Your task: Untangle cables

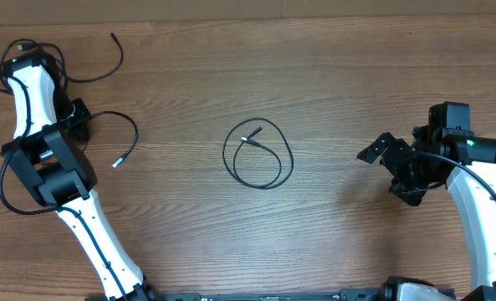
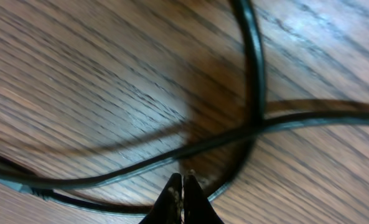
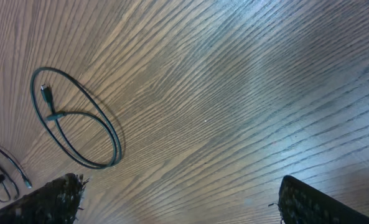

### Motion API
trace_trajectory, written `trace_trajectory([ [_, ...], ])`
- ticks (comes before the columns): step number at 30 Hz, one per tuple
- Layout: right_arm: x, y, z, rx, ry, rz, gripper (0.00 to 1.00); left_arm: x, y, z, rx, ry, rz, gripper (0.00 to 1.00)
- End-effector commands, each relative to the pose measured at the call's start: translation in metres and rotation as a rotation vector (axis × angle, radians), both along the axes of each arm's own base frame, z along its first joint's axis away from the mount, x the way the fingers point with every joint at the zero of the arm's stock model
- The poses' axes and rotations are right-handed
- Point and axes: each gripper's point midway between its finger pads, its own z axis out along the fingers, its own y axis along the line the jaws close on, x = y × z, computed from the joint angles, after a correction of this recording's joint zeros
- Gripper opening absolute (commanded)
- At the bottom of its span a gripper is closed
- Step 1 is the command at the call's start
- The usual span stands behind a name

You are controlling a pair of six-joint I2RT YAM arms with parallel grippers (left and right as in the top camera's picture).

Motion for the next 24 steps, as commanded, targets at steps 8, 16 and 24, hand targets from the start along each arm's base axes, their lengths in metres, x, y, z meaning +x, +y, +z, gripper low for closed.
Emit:
trace_trajectory([
  [8,-0.001,-0.002,-0.002,-0.01,0.003,-0.001,1.0,0.006,0.008,-0.007,0.01,-0.031,-0.01,0.04],
  [16,-0.001,-0.002,-0.002,-0.01,0.003,-0.001,1.0,0.008,-0.013,-0.021,-0.101,-0.058,0.014,0.04],
  [24,-0.001,-0.002,-0.002,-0.01,0.004,-0.001,1.0,0.025,-0.025,-0.026,-0.176,-0.144,0.043,0.04],
])
